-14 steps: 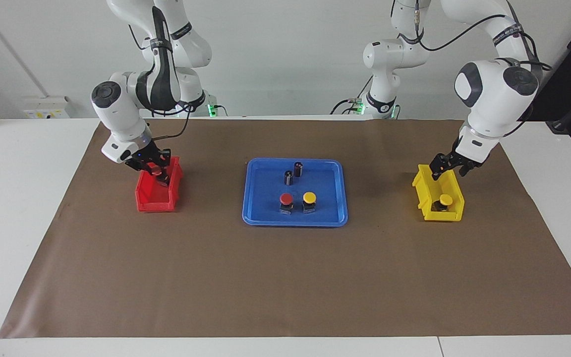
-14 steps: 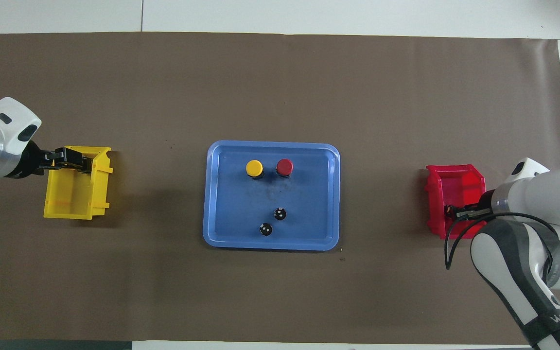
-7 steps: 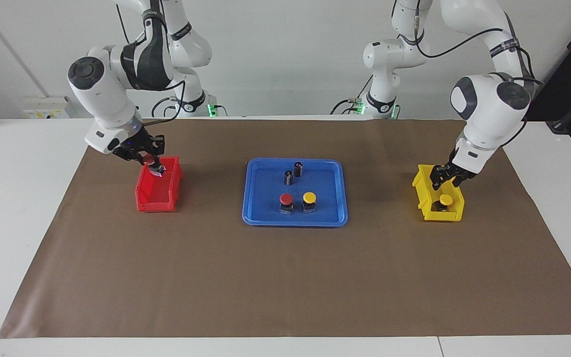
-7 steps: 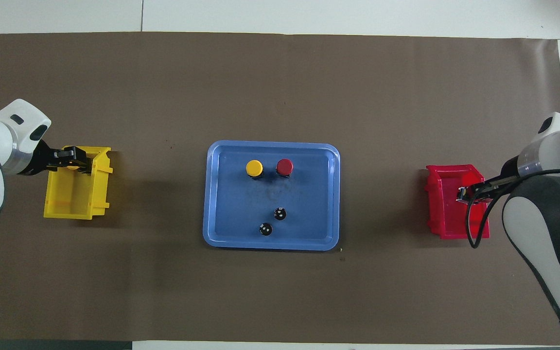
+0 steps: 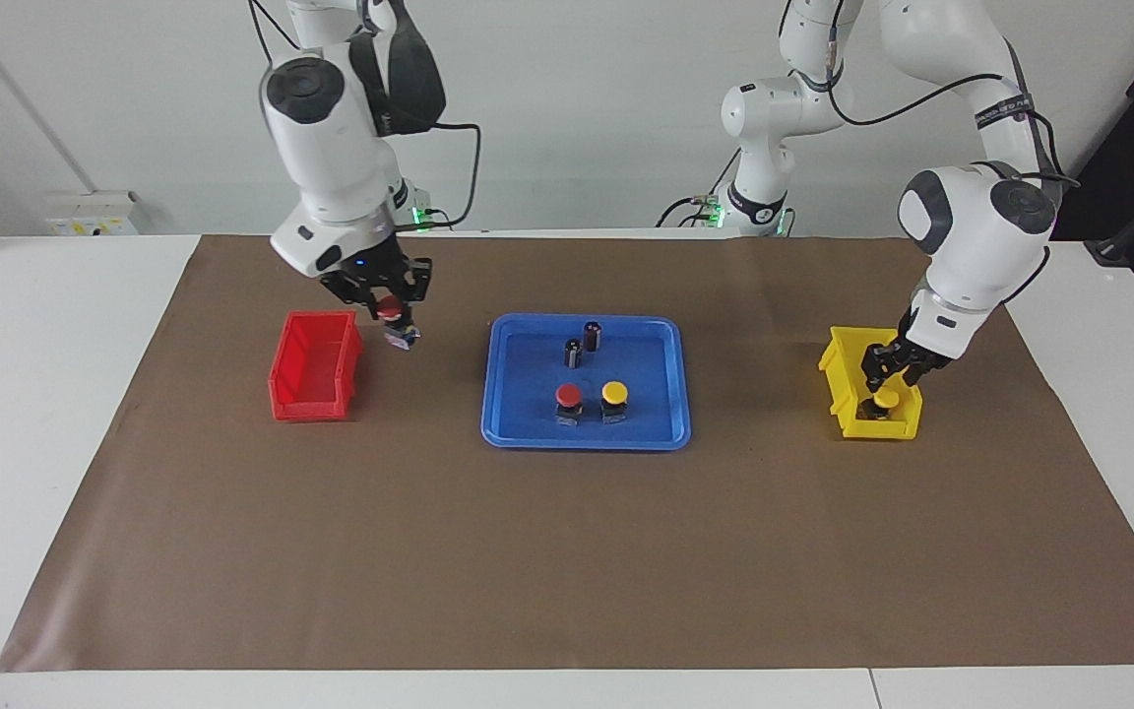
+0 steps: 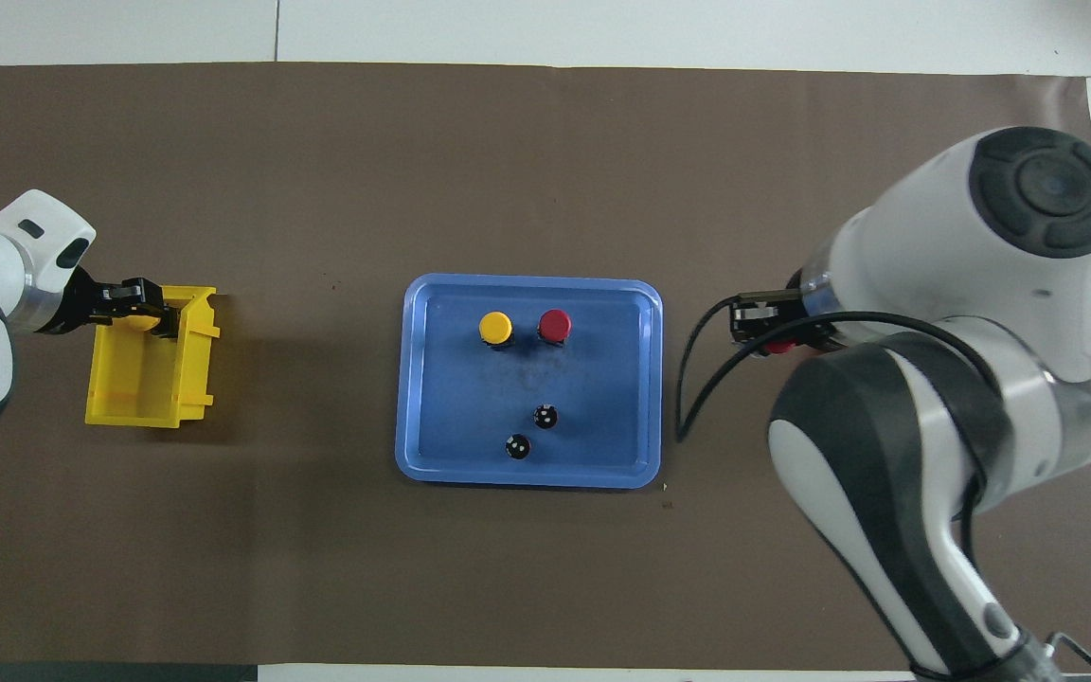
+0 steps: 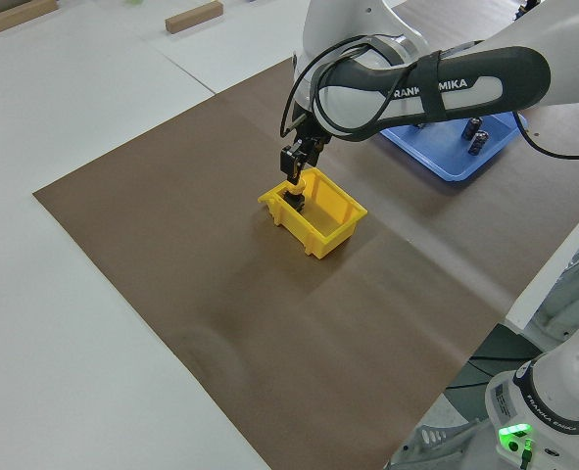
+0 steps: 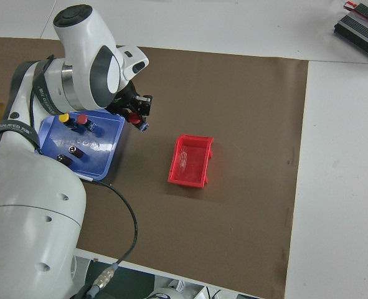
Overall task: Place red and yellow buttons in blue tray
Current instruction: 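Place the second red button in the tray with the right gripper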
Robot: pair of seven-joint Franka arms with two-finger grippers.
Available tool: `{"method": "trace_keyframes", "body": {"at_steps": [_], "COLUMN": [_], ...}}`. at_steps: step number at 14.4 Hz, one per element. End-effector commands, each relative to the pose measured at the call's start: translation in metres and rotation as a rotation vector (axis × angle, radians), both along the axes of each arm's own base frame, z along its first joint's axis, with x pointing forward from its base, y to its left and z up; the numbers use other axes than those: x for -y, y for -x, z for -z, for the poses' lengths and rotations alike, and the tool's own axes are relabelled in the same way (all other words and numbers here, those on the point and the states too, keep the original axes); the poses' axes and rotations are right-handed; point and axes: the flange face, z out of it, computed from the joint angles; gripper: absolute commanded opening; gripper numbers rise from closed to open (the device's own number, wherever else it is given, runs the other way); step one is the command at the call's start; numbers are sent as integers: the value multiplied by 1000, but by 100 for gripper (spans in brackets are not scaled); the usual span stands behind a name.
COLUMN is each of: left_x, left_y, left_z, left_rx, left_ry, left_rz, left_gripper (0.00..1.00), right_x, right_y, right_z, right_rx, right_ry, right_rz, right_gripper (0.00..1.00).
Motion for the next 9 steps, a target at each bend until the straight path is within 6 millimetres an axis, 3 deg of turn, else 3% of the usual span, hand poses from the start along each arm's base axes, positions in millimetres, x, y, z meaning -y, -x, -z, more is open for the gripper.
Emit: {"method": "trace_keyframes", "body": {"at_steps": [1, 4, 6, 9], "left_x": [-5, -6, -6, -5], "left_y": [-1, -2, -3, -8], "left_z": [8, 10, 13, 29], "left_rx": [17, 21, 29, 31], "left_ry": [-4, -4, -4, 0], "left_rz": [13, 13, 13, 15], "left_gripper": [64, 63, 62, 62], "right_x": [-46, -49, -60, -66], "right_y": [-14, -7, -9, -14], "right_z": [36, 66, 90, 108], "right_rx": [12, 22, 29, 33], "right_ry": [-30, -33, -36, -38], "right_rz": [81, 79, 66, 63], "right_gripper": [12, 12, 12, 12]}}
